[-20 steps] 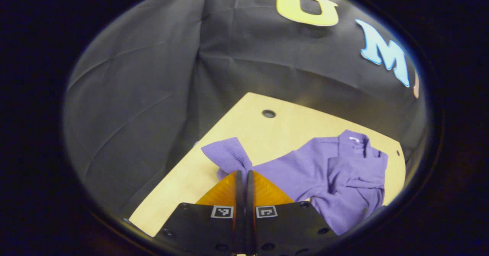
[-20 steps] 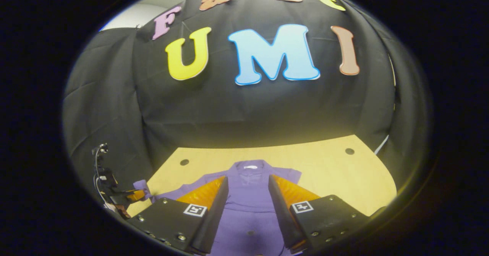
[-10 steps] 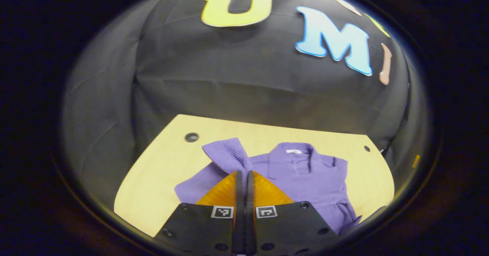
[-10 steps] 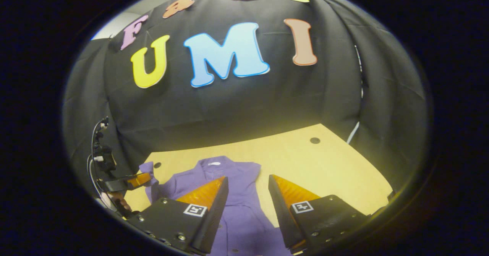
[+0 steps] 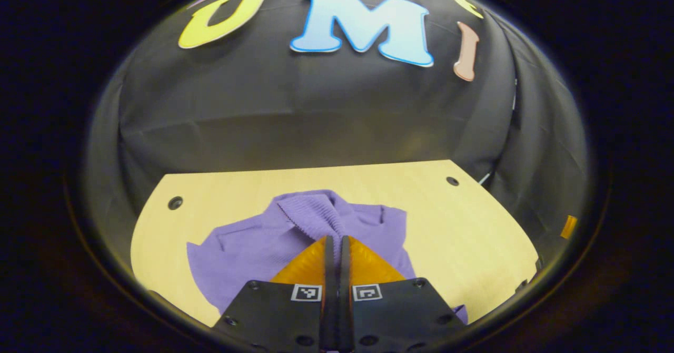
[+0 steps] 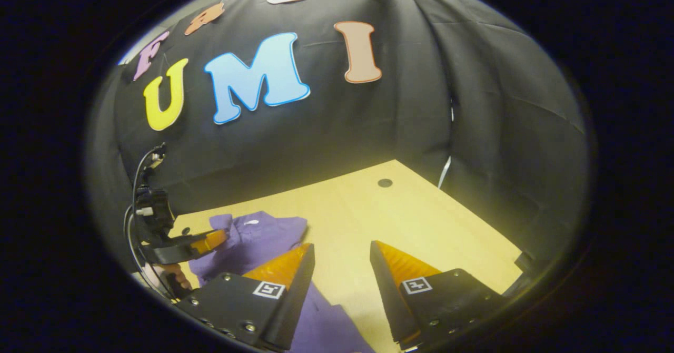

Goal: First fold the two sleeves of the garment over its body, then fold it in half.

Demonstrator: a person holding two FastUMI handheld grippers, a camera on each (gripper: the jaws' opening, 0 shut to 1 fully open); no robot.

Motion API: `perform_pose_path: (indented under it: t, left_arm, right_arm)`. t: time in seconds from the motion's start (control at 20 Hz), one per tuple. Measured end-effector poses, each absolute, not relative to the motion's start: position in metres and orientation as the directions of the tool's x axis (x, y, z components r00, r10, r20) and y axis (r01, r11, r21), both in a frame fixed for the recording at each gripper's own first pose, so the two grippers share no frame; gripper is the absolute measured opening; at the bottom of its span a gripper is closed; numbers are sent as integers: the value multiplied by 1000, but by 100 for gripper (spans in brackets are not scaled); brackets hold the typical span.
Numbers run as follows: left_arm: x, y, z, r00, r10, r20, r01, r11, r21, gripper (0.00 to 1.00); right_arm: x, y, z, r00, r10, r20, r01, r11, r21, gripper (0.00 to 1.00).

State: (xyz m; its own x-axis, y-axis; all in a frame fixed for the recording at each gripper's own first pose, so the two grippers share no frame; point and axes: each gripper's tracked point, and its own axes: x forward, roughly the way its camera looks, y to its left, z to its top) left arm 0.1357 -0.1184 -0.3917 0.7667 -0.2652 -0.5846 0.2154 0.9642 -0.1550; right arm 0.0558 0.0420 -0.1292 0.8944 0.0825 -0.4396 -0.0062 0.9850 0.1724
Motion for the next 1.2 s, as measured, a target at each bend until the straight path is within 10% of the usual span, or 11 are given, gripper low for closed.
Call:
perform_pose_path:
  t: [0.85,1.15,1.2]
  left_arm:
    - [147,-212,-482,640,-269,-719,216,962,-167,10]
    - [144,-207,-466,650,-282,-706,234,958,-168,89]
    - [143,-204,-461,654,-284,-701,235,957,-168,79]
  right_arm:
    - [50,-28,-137,876,48,-480,23,990,142,66]
    - [57,-12,-143,871,92,-483,-21,988,151,58]
    - [57,-8,-144,869,101,-484,-31,988,151,58]
